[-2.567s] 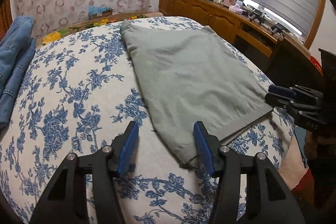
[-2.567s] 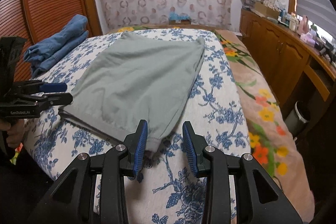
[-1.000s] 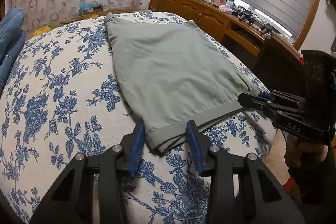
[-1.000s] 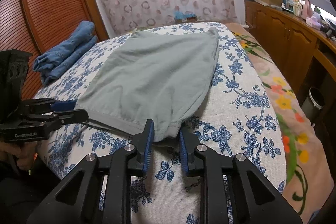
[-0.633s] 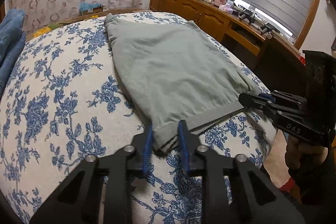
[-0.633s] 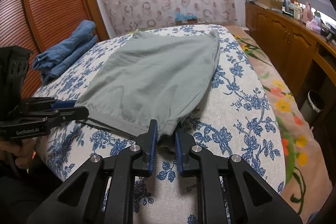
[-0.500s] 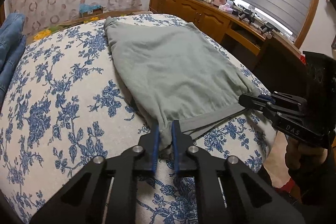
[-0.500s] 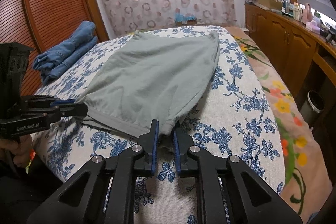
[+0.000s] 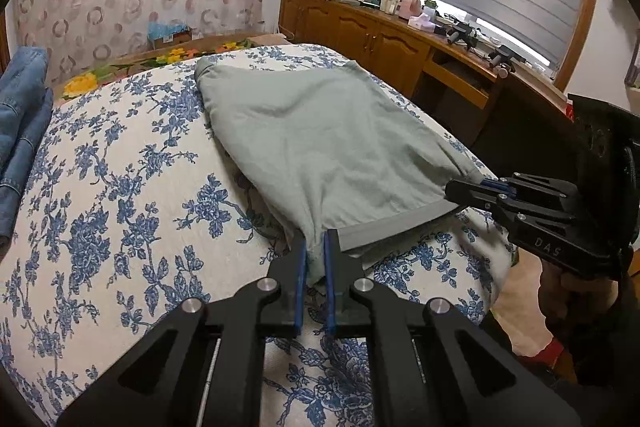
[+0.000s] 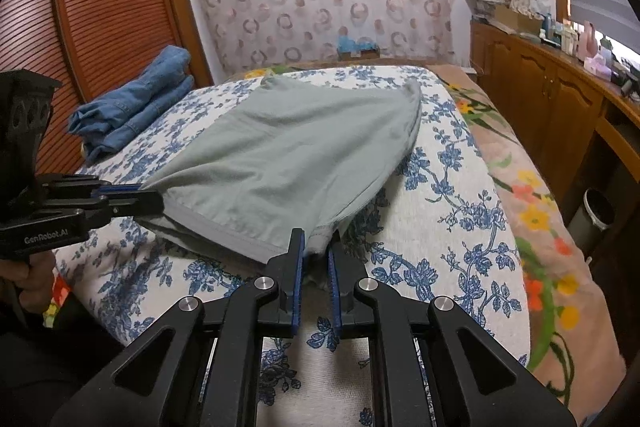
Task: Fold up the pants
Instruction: 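Close both grippers on the grey-green shirt hem, then lift the held hem up off the bed with both grippers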
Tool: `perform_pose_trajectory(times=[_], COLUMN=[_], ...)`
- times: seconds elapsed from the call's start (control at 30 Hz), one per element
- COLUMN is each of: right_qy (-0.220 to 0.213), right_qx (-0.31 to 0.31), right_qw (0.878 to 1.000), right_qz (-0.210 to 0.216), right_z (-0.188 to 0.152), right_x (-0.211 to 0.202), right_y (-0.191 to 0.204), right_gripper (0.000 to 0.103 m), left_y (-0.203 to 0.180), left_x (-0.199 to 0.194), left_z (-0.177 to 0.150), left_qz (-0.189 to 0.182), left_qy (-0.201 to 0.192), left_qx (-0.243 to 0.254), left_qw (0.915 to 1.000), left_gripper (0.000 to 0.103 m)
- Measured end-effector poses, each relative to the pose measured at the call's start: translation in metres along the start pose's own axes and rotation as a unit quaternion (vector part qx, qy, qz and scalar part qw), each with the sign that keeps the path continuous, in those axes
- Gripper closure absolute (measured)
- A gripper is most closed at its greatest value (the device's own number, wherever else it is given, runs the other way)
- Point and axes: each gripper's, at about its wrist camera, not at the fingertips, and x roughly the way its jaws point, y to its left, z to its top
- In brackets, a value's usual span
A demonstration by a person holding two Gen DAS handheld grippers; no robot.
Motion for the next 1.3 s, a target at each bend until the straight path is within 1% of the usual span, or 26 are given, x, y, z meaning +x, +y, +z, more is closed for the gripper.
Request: perform_pose_trajectory(times=[0.1,0.2,0.43,0.6,0.8,0.9,1.03,1.13,1.27,1.3], right_qy=[-0.004,-0.018,-0.060,-0.092,-0.139,-0.160,-0.169,-0.163,-0.158,-0.159], right_qx=[-0.004,-0.009,-0.028,-0.055,-0.091,-0.103,-0.119,-0.124,-0.125,-0.125], right_qw=[1.000,1.000,0.998,0.994,0.986,0.981,0.978,0.978,0.979,0.979], right_qz=[0.002,0.004,0.011,0.015,0.019,0.025,0.031,0.034,0.033,0.036], right_z=[0.001,0.006,0.031,0.058,0.103,0.129,0.161,0.187,0.225,0.234], right_x=[-0.003,-0.013,-0.044,-0.065,-0.094,-0.104,-0.099,-0.081,-0.051,-0.045], right_y=[0.001,0.004,0.015,0.030,0.049,0.059,0.070,0.076,0.085,0.087], right_gripper=[0.096,0.096,0.097,0.097,0.097,0.097,0.097,0.097,0.097,0.097], left_y=[-0.001,-0.002,-0.004,-0.002,0.002,0.007,0.023,0.042,0.073,0.080], left_x=[-0.004,-0.012,-0.046,-0.074,-0.117,-0.136,-0.147,-0.143,-0.134,-0.134], left_z=[0.002,0.006,0.021,0.041,0.075,0.091,0.113,0.133,0.163,0.171], left_qz=[0.001,-0.001,-0.005,-0.006,0.009,0.023,0.043,0.070,0.104,0.114], left_qy=[-0.005,-0.016,-0.059,-0.094,-0.145,-0.168,-0.185,-0.191,-0.198,-0.203], left_qx=[0.002,0.004,0.005,0.006,0.012,0.015,0.011,0.003,-0.019,-0.021], left_qw=[1.0000,0.9999,0.9982,0.9956,0.9894,0.9853,0.9817,0.9791,0.9745,0.9724], left_gripper=[0.100,0.100,0.101,0.101,0.101,0.101,0.101,0.101,0.101,0.101])
